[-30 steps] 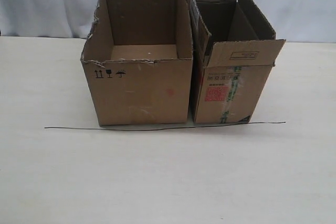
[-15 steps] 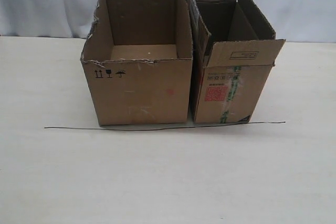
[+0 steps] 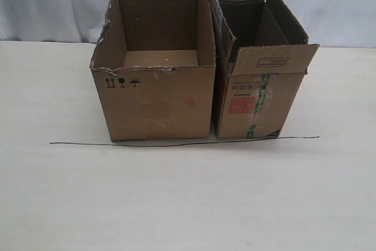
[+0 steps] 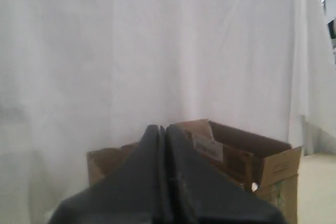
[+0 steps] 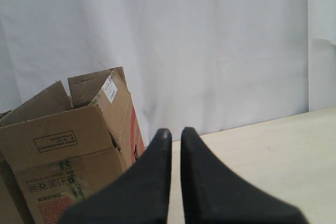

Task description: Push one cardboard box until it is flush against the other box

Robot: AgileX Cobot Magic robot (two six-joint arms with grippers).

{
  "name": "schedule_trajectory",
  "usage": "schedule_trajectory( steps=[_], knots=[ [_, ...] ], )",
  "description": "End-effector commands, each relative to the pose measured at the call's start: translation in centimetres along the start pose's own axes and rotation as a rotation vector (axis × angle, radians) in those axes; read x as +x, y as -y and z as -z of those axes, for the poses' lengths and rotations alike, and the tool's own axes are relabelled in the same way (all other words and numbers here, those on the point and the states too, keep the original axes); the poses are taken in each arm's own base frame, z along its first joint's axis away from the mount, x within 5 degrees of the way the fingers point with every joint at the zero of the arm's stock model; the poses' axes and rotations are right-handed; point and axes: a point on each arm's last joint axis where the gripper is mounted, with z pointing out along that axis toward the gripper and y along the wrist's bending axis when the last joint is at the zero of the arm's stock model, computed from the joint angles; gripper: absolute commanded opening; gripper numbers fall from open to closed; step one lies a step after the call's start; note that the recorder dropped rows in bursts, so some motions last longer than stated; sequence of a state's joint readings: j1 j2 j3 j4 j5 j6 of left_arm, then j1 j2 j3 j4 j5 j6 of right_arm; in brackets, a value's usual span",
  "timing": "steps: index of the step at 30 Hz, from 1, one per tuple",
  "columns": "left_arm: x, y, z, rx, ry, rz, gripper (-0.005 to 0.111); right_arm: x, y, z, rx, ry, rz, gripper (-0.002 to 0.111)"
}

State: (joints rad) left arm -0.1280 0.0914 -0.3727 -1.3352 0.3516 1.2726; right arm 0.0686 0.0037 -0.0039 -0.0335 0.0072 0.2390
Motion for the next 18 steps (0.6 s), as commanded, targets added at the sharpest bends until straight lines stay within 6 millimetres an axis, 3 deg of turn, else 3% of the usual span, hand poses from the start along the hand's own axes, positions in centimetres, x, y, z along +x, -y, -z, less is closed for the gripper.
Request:
schedule_trajectory(
  steps=[1,4,9,14,18],
  knots=[
    [3.3,-0.6,0.4,-0.055,-0.069,-0.061,0.0,0.2,0.0,0.0,0.0,-0.006,0.0,0.005],
    [6.6,-0.6,0.9,-0.057,-0.145,-0.112,0.0,0.2,0.0,0.0,0.0,-0.006,0.0,0.005],
    [10.1,-1.1,1.1,-0.095,-0.245,-0.142,0.0,0.1,0.0,0.0,-0.001,-0.003,0.0,0.005],
    [11.5,-2.2,1.4,-0.205,-0.267,-0.198,0.0,0.1,0.0,0.0,-0.001,-0.003,0.0,0.005],
    [11.3,-2.9,1.5,-0.303,-0.222,-0.056,0.0,0.1,0.0,0.0,-0.001,-0.003,0.0,0.005]
  ],
)
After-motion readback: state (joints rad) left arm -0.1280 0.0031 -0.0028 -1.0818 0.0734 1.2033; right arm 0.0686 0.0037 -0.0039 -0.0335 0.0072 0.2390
